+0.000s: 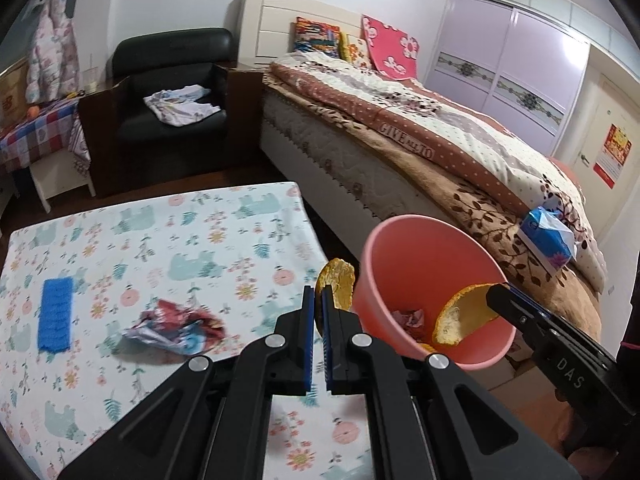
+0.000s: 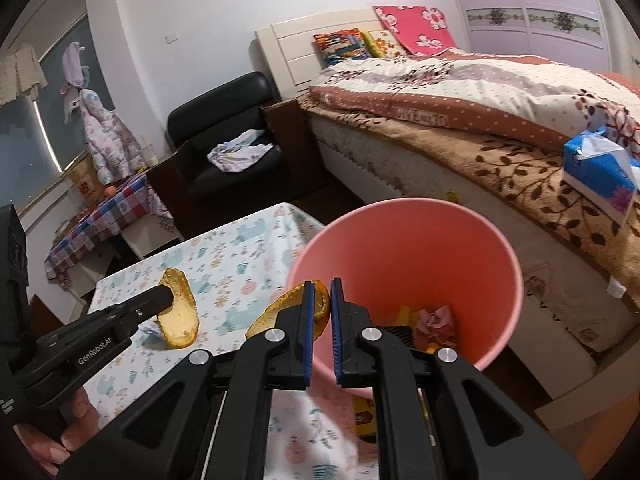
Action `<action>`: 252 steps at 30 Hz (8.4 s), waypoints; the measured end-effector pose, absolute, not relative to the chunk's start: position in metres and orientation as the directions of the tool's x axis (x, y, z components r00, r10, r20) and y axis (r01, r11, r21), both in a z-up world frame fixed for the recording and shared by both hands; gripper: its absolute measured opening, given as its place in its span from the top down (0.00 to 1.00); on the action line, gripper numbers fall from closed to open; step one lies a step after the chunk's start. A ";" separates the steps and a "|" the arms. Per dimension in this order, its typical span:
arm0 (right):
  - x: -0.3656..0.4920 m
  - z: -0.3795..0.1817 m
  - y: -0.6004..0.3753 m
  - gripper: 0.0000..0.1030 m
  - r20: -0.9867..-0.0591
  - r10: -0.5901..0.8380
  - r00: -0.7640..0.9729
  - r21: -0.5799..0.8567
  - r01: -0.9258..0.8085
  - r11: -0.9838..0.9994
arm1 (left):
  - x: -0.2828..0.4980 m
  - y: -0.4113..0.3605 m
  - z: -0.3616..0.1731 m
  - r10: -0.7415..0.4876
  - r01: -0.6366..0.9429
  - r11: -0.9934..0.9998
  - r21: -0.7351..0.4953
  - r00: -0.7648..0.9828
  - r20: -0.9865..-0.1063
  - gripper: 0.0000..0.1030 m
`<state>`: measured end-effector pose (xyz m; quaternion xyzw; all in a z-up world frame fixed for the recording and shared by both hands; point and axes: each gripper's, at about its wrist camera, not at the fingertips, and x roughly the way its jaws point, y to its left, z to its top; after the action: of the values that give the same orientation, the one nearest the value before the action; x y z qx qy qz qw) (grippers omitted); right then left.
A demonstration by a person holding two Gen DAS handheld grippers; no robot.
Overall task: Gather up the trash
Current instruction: 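Carry both yellow chip pieces over the pink bucket, then open both tools to drop the chip pieces into the bucket, then move both tools back to the table toward the blue sleeve and foil wrapper, then grasp the blue mesh sleeve with the left tool while the right tool grasps the foil wrapper, then carry the blue mesh sleeve and foil wrapper over the pink bucket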
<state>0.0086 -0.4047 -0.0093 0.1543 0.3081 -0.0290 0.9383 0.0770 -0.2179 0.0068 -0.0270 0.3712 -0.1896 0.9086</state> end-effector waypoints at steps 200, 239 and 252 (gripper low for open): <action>0.021 -0.020 -0.298 0.72 -0.631 0.235 0.739 0.187 -0.150 0.971 | 0.059 -0.098 -0.021 -0.232 0.099 0.970 -0.223 0.659 -0.715 0.92; -0.014 -0.017 -0.435 0.72 -0.604 -0.066 0.794 0.162 0.203 0.966 | 0.062 -0.274 0.006 -0.369 0.388 0.912 -0.134 0.633 -0.681 0.92; -0.012 -0.027 -0.450 0.72 -0.625 -0.110 0.773 0.135 0.246 0.960 | 0.073 -0.308 -0.007 -0.397 0.439 0.888 -0.134 0.585 -0.707 0.91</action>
<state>-0.0119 -0.4504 -0.0266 0.1050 0.3232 -0.0951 0.9357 0.0727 -0.3077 -0.0075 0.0275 0.3902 -0.2349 0.8898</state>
